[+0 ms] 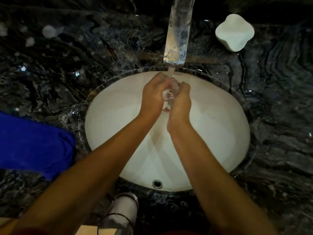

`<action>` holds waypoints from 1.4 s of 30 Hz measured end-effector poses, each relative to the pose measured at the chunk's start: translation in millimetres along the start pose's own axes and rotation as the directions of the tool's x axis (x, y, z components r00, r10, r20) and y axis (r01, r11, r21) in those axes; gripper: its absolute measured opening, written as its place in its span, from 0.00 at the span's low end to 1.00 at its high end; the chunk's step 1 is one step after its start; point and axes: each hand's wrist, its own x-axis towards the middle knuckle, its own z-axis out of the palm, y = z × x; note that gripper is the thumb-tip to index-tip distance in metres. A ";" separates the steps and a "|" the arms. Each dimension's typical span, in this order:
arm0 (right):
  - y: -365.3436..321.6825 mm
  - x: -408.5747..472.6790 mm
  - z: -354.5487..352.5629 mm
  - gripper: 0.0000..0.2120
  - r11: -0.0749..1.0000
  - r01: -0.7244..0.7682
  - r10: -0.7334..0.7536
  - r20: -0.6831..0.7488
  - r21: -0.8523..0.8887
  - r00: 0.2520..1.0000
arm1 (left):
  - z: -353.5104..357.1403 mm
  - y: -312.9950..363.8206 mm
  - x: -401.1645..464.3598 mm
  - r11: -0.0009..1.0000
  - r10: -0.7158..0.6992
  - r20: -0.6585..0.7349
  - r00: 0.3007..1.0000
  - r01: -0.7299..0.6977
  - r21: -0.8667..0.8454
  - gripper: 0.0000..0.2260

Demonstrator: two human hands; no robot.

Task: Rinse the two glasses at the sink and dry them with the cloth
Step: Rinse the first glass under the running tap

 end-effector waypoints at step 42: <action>-36.9 25.6 -47.0 0.22 0.913 0.082 0.088 0.390 -0.400 0.917 | -5.4 17.6 6.2 0.970 -0.243 -0.167 0.955 0.245 -0.014 0.14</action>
